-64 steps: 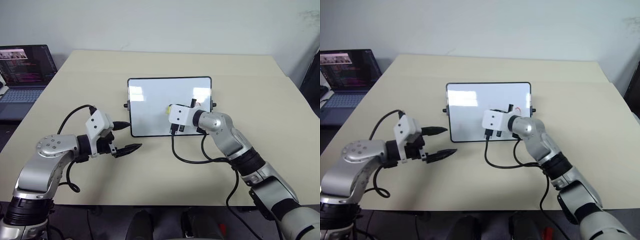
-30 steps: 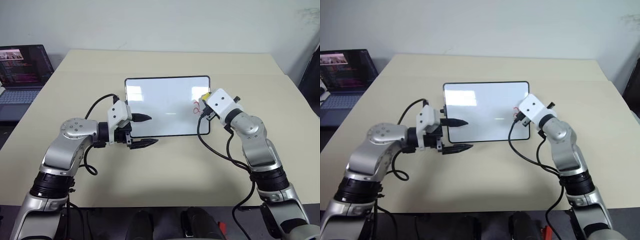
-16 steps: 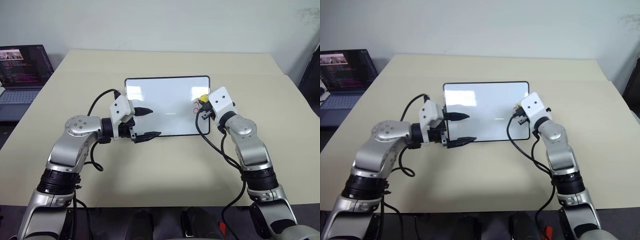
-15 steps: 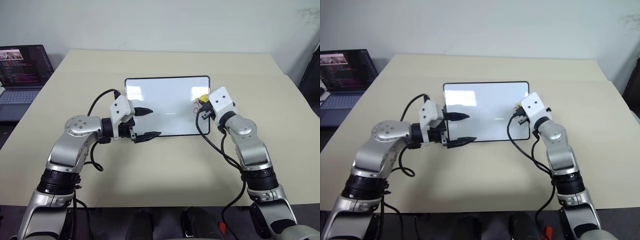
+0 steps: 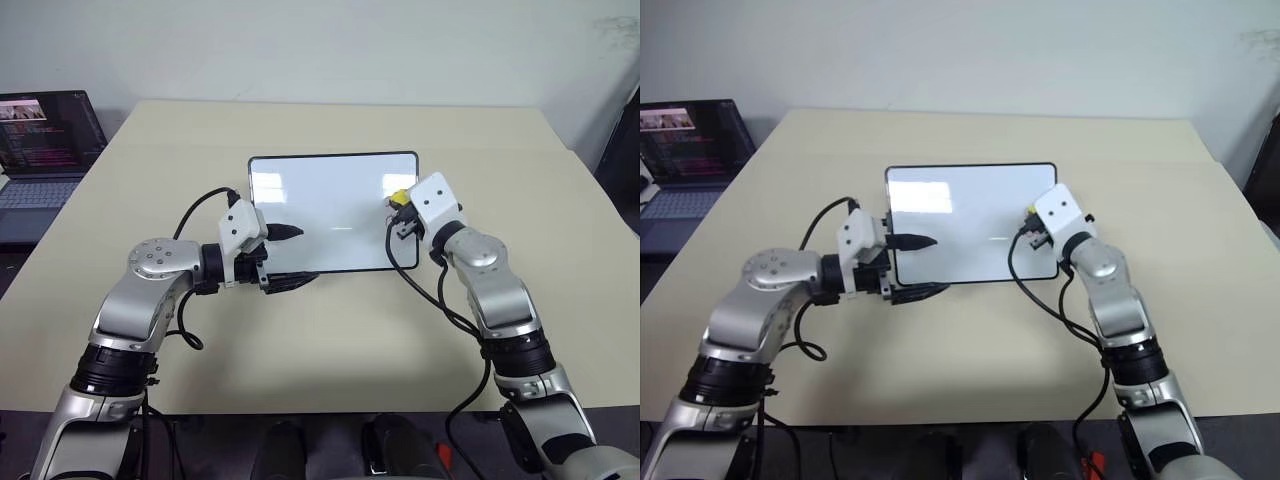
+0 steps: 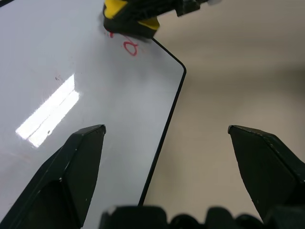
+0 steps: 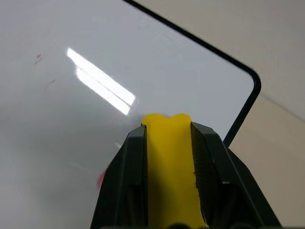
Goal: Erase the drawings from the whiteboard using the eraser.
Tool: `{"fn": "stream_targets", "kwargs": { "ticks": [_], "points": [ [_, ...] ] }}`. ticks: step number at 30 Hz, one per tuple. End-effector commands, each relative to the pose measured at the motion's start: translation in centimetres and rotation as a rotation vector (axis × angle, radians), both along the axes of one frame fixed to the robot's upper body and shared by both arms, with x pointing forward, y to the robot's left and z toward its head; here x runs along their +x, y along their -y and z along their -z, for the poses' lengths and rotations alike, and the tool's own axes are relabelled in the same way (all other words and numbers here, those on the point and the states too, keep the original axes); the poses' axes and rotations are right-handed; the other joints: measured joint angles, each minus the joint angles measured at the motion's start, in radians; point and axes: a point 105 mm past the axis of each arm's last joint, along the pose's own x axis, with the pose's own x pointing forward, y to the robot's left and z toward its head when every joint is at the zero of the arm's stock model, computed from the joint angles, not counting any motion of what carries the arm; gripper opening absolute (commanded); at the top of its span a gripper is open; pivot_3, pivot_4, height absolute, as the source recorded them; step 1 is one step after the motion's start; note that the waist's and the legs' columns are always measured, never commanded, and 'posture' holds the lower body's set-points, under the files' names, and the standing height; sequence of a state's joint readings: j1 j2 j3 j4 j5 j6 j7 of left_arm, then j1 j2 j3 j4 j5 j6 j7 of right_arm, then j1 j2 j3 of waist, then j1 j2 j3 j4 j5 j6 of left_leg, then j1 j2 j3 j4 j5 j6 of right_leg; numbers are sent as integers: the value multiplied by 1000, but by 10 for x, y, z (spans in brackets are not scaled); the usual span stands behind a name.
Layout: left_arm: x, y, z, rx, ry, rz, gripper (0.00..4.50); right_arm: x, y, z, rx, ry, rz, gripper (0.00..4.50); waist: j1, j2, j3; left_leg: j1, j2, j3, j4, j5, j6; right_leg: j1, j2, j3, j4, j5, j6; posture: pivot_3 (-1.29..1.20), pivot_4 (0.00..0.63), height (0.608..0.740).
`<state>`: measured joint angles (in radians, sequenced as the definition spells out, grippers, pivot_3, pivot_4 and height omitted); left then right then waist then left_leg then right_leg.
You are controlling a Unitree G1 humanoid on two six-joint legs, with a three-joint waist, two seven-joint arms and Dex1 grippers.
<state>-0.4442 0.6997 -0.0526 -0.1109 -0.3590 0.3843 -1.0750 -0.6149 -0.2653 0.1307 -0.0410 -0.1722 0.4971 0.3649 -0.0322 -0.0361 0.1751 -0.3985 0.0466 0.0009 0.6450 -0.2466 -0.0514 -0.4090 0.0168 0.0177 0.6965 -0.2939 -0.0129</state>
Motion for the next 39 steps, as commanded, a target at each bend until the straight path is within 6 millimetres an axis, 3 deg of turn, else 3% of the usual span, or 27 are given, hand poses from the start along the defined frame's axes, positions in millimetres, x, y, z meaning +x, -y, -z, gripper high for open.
{"fn": "stream_targets", "kwargs": {
  "ticks": [1, 6, 14, 24, 33, 39],
  "points": [
    [-4, -1, -15, -18, 52, 4, 4500, -2, -8, -5, -10, 18, -44, 967, 0, 0, 0, 0, 0, 0, 0, 0, 0, 0, 0, 0, 0, 0, 0, 0, 150, 740],
    [-4, -4, -15, -20, 53, -10, 4500, -9, -11, 17, -70, -64, -93, 967, 0, 0, 0, 0, 0, 0, 0, 0, 0, 0, 0, 0, 0, 0, 0, 0, 150, 740],
    [-7, -2, -14, -22, 43, 0, 4500, 2, 12, -3, -65, 35, 28, 966, 0, 0, 0, 1, 0, 0, 1, 0, 0, 0, 0, 0, 1, 0, 0, 0, 150, 740],
    [-9, 0, -14, -29, 35, 7, 4500, -26, 5, 41, -122, -172, -110, 966, 0, 0, 0, 1, 0, 0, 1, 0, 0, 1, -1, 0, 1, 0, 0, 0, 150, 740],
    [-10, 1, -15, -30, 36, 11, 4500, -8, 16, 5, -95, -9, 5, 966, -1, 0, 0, 3, 0, 1, 1, 0, 0, 2, 0, 1, 1, -1, 1, 0, 150, 740],
    [-11, 0, -13, -30, 32, 9, 4500, -9, 12, 14, -113, -57, -33, 966, 0, 0, 0, 2, 0, 1, 0, 0, 0, 2, 0, 1, 0, 0, 0, 0, 150, 740]
  ]
}}
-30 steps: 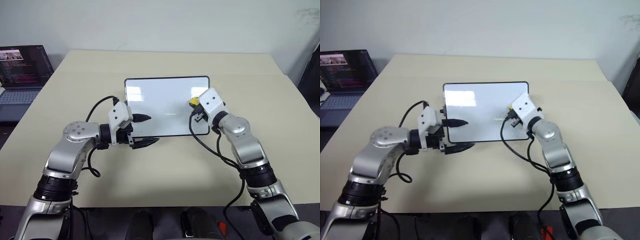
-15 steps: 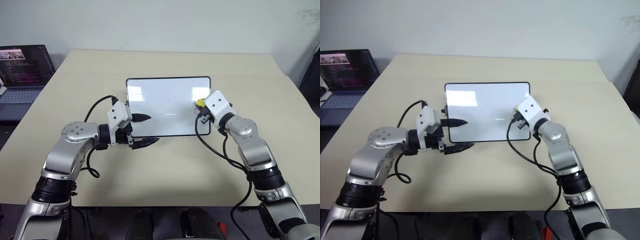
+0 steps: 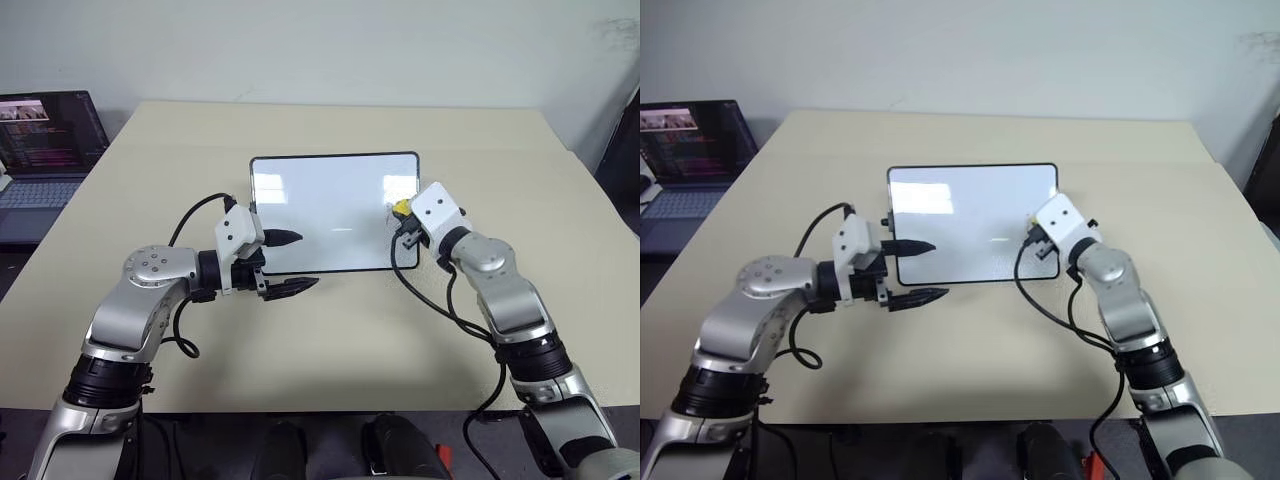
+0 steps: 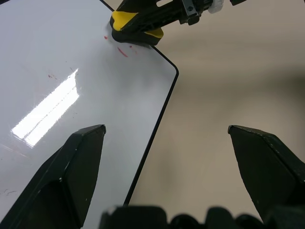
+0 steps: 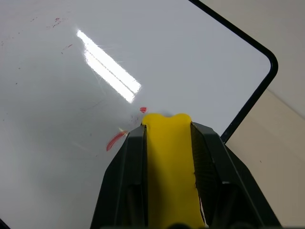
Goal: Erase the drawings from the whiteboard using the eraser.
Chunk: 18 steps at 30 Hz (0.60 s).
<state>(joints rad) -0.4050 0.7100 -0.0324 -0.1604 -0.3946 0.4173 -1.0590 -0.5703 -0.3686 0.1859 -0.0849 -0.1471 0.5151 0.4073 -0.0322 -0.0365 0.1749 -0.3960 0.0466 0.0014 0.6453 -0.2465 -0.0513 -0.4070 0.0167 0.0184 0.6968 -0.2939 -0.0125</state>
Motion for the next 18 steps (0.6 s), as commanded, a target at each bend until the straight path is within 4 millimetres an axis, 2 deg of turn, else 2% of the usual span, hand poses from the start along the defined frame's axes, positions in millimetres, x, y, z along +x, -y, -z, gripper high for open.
{"fn": "stream_targets", "kwargs": {
  "ticks": [1, 4, 7, 10, 14, 16, 18],
  "points": [
    [-5, 1, -13, -7, 50, 16, 4500, -3, 1, 6, -24, -40, -16, 966, 0, 0, 0, 0, 0, 0, 0, 0, 0, 0, 0, 0, 0, 0, 0, 0, 150, 740],
    [-5, 1, -14, -8, 51, 16, 4500, -15, -6, 25, -64, -139, -94, 966, 0, 0, 0, 0, 0, 0, 0, 0, 0, 0, 0, -1, 0, 0, 0, 0, 150, 740],
    [-5, 0, -14, -5, 49, 15, 4500, -21, -9, 29, -87, -159, -126, 966, -1, 0, 0, 0, 0, 0, 0, 0, 0, 0, 0, 0, 0, 0, 0, 0, 150, 740],
    [-5, -1, -14, -2, 49, 15, 4500, -17, -12, 20, -78, -113, -112, 966, -3, 0, 0, 1, 0, 0, 0, 0, 0, 0, 0, 0, 1, -1, 1, 0, 150, 740],
    [-5, -1, -15, 0, 47, 17, 4500, -3, -5, -3, -46, -8, -34, 966, -4, 0, 0, 1, 0, 0, 0, 0, 0, 0, 0, 0, 1, -1, 1, 0, 150, 740],
    [-6, -1, -15, 0, 46, 19, 4500, 1, -1, -7, -44, 6, -13, 966, -1, 0, 0, 1, 0, 0, 0, 0, 0, 0, 0, 0, 1, -1, 1, 0, 150, 740],
    [-6, -1, -14, 0, 45, 18, 4500, 0, 4, 1, -60, -26, -9, 966, 1, 0, 0, 1, 0, 0, 0, 0, 0, 0, 0, 0, 1, 0, 0, 0, 150, 740]
  ]
}}
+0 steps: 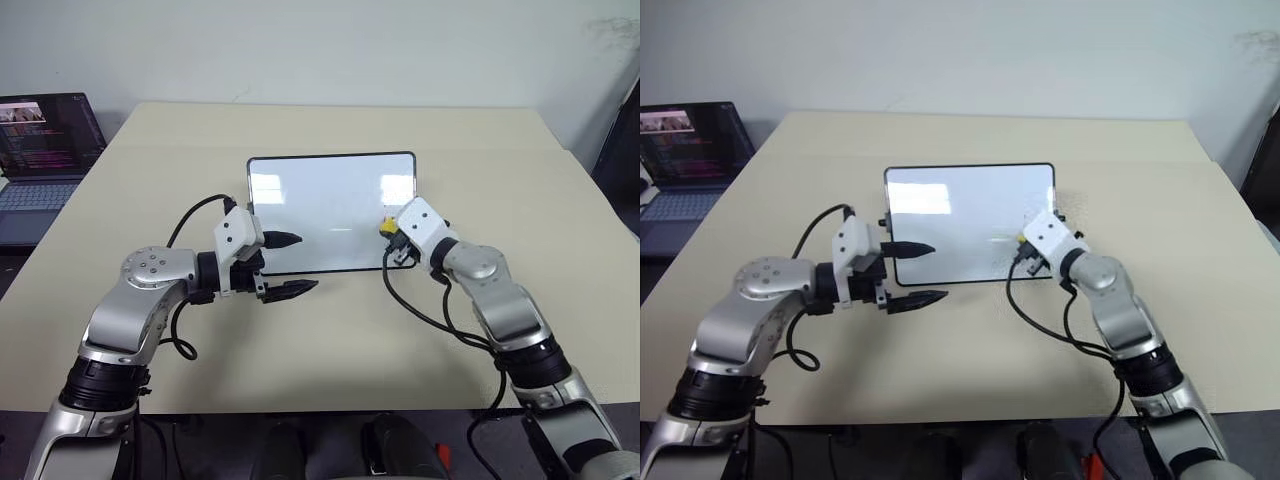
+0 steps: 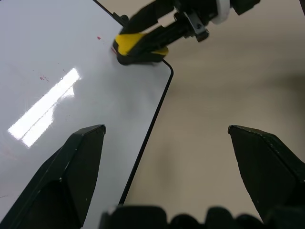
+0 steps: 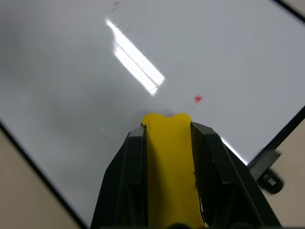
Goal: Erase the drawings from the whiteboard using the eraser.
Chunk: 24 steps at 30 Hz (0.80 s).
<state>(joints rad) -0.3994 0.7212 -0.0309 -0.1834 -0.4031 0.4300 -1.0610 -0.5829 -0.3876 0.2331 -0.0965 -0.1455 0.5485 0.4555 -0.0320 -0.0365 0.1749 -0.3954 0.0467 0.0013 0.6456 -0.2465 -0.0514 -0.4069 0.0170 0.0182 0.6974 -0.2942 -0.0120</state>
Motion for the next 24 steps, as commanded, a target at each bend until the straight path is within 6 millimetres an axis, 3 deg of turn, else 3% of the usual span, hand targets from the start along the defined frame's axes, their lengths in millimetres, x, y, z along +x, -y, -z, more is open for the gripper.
{"fn": "stream_targets", "kwargs": {
  "ticks": [1, 5, 9, 13, 16, 18, 21, 24],
  "points": [
    [-3, -1, -13, -7, 46, 9, 4500, 3, 16, 0, -24, 0, 45, 966, 1, 0, 0, 0, 0, 0, 0, 0, 0, 0, 0, 0, 0, 0, 0, 0, 150, 740],
    [-3, -1, -13, -9, 46, 8, 4500, -11, 14, 23, -61, -109, -16, 966, 3, -1, 0, -1, 0, 0, 0, 0, 0, 0, -1, 0, -1, 0, 0, 0, 150, 740],
    [-3, -1, -13, -9, 44, 9, 4500, -20, 12, 35, -92, -165, -55, 966, 0, -1, 0, 0, 0, 0, 0, 0, 0, 1, -1, 0, 0, 0, 1, 0, 150, 740],
    [-3, -1, -13, -8, 43, 9, 4500, -15, 6, 20, -64, -98, -56, 966, -2, -1, 0, 2, 0, 0, 0, 0, 0, 1, 0, 0, 0, -2, 4, 0, 150, 740],
    [-4, -1, -13, -6, 41, 10, 4500, 1, 10, -9, -3, 30, 23, 966, -6, 0, 0, 2, 0, 0, 0, 0, 0, 1, 1, 0, 0, -2, 4, 0, 150, 740],
    [-4, -1, -13, -5, 40, 12, 4500, 7, 13, -19, 17, 65, 52, 966, -6, 0, 0, 2, 0, 0, 0, 0, 0, 1, 1, 1, 1, -2, 4, 0, 150, 740],
    [-4, -1, -13, -4, 41, 11, 4500, 9, 14, -14, 1, 50, 55, 966, 0, 0, 0, 1, 0, 0, 0, 0, 0, 1, 0, 1, 0, -2, 4, 0, 150, 740],
    [-4, -2, -14, -4, 43, 8, 4500, 2, 15, 6, -41, -36, 25, 966, 1, 0, 0, 0, 0, 0, 0, 0, 0, 1, -1, 1, -1, 0, 0, 0, 150, 740]
  ]
}}
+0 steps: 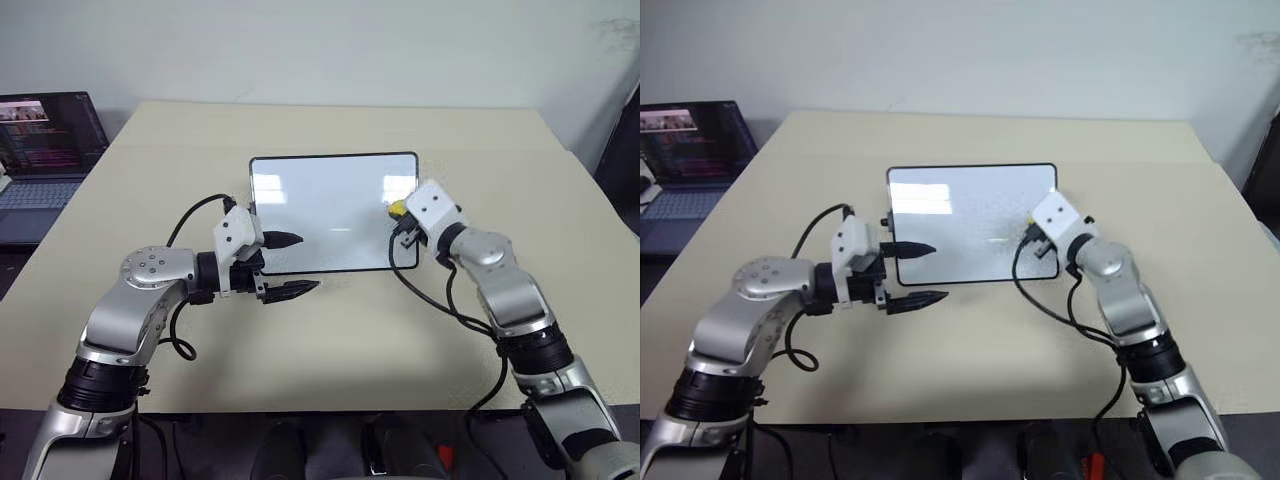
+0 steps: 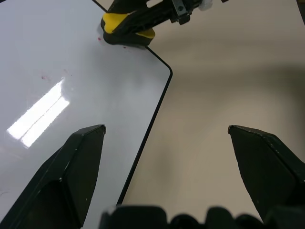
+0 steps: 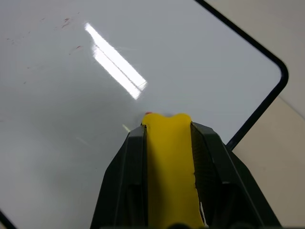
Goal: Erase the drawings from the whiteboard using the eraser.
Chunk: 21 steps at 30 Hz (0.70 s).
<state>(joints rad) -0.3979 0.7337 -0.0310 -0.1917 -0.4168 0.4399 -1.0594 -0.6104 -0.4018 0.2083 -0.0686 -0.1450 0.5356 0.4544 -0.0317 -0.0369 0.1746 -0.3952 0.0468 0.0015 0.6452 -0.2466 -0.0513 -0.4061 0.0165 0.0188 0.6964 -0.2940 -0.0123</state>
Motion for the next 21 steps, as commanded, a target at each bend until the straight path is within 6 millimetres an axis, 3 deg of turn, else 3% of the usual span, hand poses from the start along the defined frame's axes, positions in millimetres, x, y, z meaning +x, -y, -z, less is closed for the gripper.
{"fn": "stream_targets", "kwargs": {
  "ticks": [1, 4, 7, 10, 17, 21],
  "points": [
    [-2, -1, -13, -7, 49, 4, 4500, -9, 7, 24, -61, -99, -18, 966, 0, 0, 0, 0, 0, 0, 0, 0, 0, 0, 0, 0, 0, 0, 0, 0, 150, 740],
    [-2, -1, -13, -6, 48, 1, 4500, -23, 5, 44, -109, -189, -83, 966, 0, 0, 0, 0, 0, 0, 0, 0, 0, 0, 0, 0, 0, 0, 0, 0, 150, 740],
    [-2, -2, -13, -6, 47, -1, 4500, -27, 1, 44, -118, -192, -112, 966, -4, 0, 0, 1, 0, 0, 0, 0, 0, 0, 0, 0, 1, -1, 2, 0, 150, 740],
    [-2, -3, -13, -5, 48, -2, 4500, -22, -5, 33, -99, -136, -111, 966, -6, 0, 0, 3, 0, 0, 0, 0, 0, 1, 1, 0, 1, -3, 5, 0, 150, 740],
    [-5, -4, -11, 6, 42, 9, 4500, 7, -18, -18, -9, 97, -38, 966, -13, 0, 0, 2, 0, 0, 0, 0, 0, 0, 1, 1, 2, -3, 4, 0, 150, 740],
    [-5, -4, -11, 9, 45, 12, 4500, 13, -18, -23, 2, 128, -14, 966, -4, 0, 0, 0, 0, 0, 0, 0, 0, -1, 0, 0, 1, 0, 0, 0, 150, 740]
  ]
}}
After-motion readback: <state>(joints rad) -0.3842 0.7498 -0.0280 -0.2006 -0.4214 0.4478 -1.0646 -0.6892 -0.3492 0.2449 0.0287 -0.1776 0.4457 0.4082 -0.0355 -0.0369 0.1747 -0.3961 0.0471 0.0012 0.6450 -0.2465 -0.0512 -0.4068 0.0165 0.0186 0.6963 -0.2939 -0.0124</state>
